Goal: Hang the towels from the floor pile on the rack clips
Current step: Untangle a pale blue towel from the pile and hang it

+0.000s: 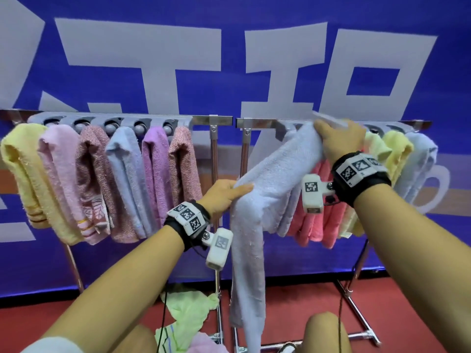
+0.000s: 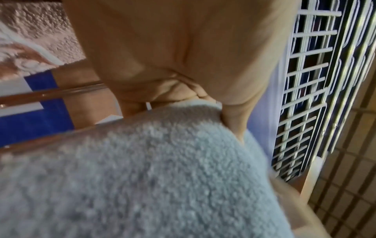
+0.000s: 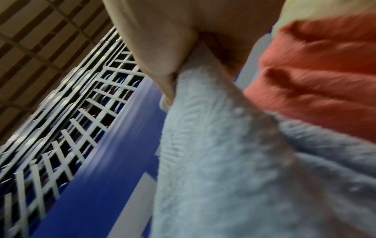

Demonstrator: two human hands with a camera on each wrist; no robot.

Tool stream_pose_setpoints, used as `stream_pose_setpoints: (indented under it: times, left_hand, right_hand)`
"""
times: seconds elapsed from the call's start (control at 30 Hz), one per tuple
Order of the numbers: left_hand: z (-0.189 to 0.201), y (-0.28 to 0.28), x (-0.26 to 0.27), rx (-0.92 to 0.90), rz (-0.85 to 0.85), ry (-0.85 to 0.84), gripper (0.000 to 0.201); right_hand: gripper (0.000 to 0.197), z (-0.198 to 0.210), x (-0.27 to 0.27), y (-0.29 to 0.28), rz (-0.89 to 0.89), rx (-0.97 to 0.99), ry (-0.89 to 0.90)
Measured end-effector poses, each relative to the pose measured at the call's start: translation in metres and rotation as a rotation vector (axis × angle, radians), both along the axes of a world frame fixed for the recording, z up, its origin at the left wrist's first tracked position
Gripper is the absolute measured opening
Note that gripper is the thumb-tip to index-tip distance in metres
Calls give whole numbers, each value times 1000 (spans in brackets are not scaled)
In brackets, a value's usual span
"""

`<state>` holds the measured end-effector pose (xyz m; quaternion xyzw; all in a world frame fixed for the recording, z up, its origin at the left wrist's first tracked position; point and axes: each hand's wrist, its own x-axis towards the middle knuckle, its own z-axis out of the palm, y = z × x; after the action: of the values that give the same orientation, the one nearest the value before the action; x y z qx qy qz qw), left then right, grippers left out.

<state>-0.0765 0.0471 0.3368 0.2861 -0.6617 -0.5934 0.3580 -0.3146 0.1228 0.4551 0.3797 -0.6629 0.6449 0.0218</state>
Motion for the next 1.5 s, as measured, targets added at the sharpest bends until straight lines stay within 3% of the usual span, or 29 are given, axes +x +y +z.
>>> stream_pose_setpoints:
  times: [0.07,0.17,0.23,0.27,0.3,0.37,0.5,0.67,0.77,0.87,0.93,1.0,1.17,1.23,1.37,1.5]
  left_hand:
    - [18,7,-6,49,-49,75,25]
    - [40,22,-27,100,-159,120,23]
    - [47,32,-42,105,-221,97,26]
    - [49,36,-49,107,-251,85,27]
    - [50,39,-53,116,-278,80,29]
    - [54,43,-57,155,-310,91,34]
    - [64,43,-55,155,-327,48,34]
    - [62,41,-51,115,-365,-55,28]
    - [55,38,-51,118,-367,-119,26]
    - [53,34,-49,122,-327,-123,26]
    - [58,32,-49,134,-333,-73,30]
    - [65,35,-55,144,-354,-27,35]
    - [79,48,-76,108,-425,-62,40]
    - [84,46,-74,107,-408,-76,35]
    - [84,36,-60,204,-380,-73,38]
    - [81,32,-53,297,-407,-90,41]
  right_hand:
    - [25,-27,-16,5,-57,192,27]
    - [28,-58,-9,14,-45,208,110]
    - [9,-64,12,15,118,188,223]
    - [9,-63,27,17,254,214,246]
    - [23,-62,36,19,387,247,240]
    - [36,-62,45,21,574,282,136]
    - [43,-62,39,23,701,293,-152]
    - [56,-60,25,32,652,278,-10]
    - [33,-48,11,36,502,117,-108]
    - [30,-39,-18,41,359,8,-271]
    - [31,-41,-26,48,324,90,-240]
    - [31,-48,-17,50,391,196,-174]
    - [61,-57,19,40,756,353,-438]
    - [56,-53,24,39,745,315,-471]
    - [25,-44,18,42,749,275,-361]
    - [23,-35,12,39,738,215,-406]
